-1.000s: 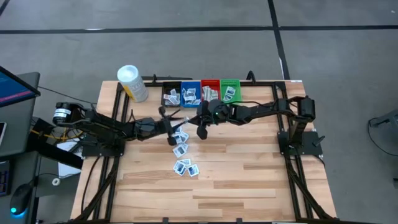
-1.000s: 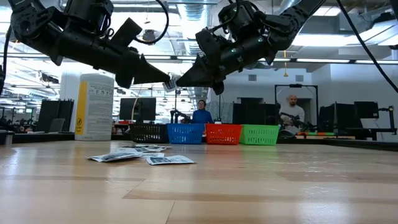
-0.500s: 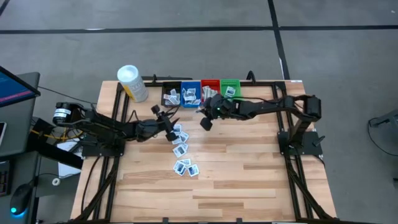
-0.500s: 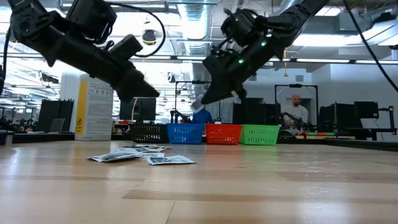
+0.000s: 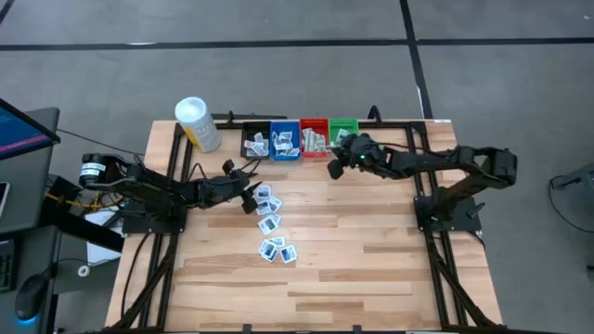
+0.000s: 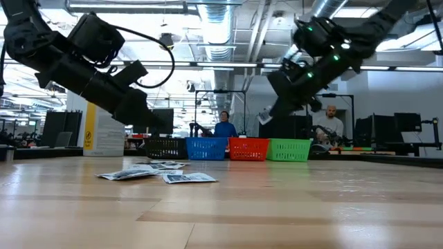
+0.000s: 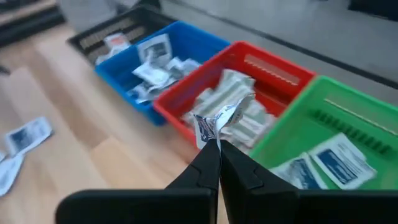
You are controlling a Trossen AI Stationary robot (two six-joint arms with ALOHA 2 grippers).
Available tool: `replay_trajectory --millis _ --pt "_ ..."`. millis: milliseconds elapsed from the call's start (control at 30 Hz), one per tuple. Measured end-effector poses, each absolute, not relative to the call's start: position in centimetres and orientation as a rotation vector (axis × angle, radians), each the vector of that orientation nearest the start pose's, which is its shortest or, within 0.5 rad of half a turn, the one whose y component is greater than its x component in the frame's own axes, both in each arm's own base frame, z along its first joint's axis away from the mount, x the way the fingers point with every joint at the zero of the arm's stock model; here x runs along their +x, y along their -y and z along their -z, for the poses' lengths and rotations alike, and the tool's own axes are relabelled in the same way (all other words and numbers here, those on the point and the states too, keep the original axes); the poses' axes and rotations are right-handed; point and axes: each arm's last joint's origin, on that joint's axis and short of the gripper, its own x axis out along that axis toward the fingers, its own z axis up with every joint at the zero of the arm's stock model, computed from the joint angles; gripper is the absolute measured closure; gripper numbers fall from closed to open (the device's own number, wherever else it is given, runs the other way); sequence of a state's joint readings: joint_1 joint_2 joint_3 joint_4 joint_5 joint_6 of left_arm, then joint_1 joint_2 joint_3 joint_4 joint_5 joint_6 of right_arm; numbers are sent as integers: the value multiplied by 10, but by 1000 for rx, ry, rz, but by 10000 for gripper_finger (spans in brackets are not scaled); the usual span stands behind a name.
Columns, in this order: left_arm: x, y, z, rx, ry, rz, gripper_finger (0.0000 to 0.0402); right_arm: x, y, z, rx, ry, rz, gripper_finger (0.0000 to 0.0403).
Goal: Pick & Place First Aid Supplies
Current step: Put the blue alcohol pad into the green bin
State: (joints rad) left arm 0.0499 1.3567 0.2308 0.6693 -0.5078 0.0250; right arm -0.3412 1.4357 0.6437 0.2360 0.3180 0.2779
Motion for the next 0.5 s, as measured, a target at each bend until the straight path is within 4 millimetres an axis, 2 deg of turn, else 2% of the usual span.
replay_trajectory --millis 233,500 --pt "206 -30 -125 80 -452 -532 259 232 122 -157 339 -452 831 403" --pt "206 -30 -125 73 -453 -506 259 231 137 -138 360 -460 890 403"
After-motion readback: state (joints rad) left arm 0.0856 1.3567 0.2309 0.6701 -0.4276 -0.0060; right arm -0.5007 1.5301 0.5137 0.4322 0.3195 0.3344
